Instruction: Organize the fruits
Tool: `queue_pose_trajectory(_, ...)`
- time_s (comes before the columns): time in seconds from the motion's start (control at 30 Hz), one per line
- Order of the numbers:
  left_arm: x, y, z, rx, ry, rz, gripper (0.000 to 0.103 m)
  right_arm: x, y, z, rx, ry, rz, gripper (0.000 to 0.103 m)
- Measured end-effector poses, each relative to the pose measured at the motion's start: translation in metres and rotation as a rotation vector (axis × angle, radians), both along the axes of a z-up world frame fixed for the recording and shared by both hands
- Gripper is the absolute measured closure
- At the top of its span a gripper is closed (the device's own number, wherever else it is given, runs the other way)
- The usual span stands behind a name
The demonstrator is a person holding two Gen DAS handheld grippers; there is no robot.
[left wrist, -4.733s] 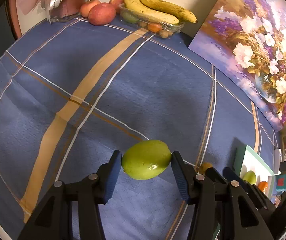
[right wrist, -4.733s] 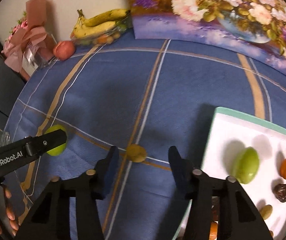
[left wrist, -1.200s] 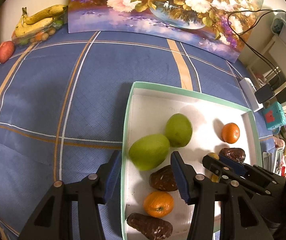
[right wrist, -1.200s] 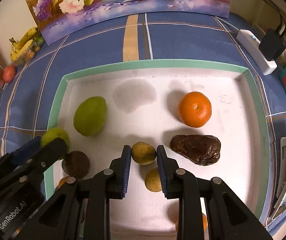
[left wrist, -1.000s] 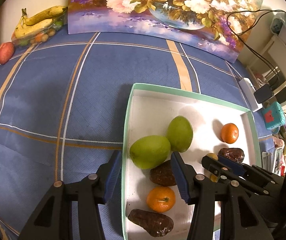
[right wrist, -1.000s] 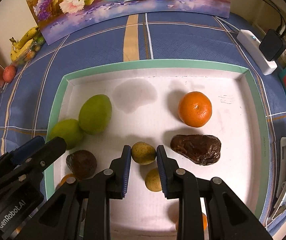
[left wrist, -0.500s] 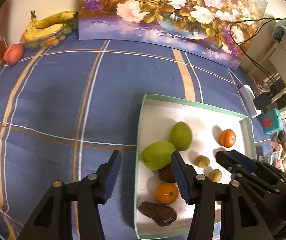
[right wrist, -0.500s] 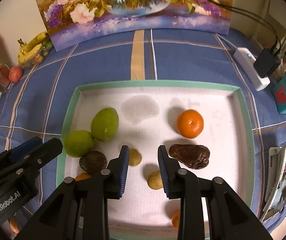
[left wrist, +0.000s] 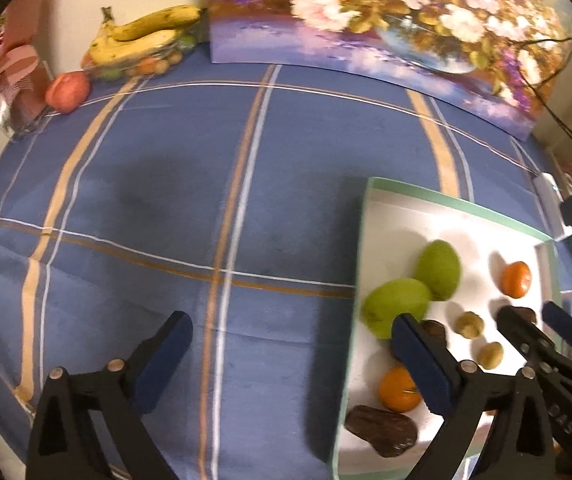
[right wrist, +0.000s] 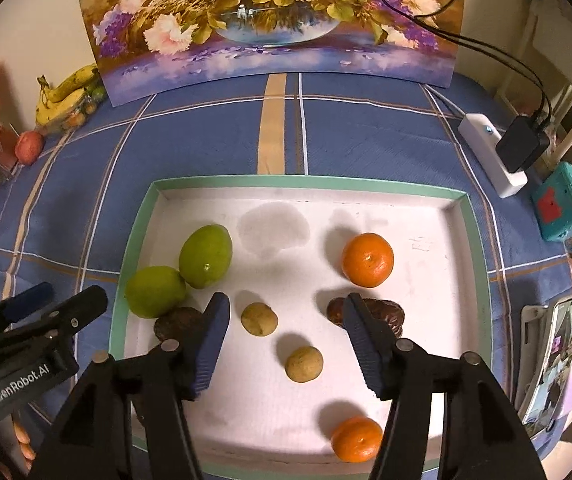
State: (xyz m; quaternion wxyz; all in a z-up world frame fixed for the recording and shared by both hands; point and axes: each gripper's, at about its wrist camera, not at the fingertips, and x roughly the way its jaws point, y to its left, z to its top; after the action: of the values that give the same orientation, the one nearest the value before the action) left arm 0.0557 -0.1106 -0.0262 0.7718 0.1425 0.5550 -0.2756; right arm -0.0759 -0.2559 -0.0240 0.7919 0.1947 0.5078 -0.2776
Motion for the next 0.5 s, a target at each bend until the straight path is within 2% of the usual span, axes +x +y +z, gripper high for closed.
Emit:
queue_pose_trajectory(0.07, 0.003, 0.005, -0.002, 0.012, -0.009, 0.021, 0.0, 0.001, 0.0, -0.001, -0.01, 0.002, 0.0, 0.027)
queue_pose_trajectory(0.17, 0.007, 0.011, -0.005, 0.031, -0.014, 0.05, 0.0, 0.001, 0.0, -0.001, -0.012, 0.002, 0.003, 0.026)
queue_pose_trajectory(0.27, 0.01, 0.016, -0.008, 0.047, -0.017, 0.073, 0.0, 0.001, 0.0, -0.001, -0.016, 0.002, 0.005, 0.02)
queue_pose_trajectory(0.5, 0.019, 0.026, -0.009, 0.043, -0.032, 0.124, 0.0, 0.004, 0.002, -0.001, -0.043, 0.001, 0.01, 0.019)
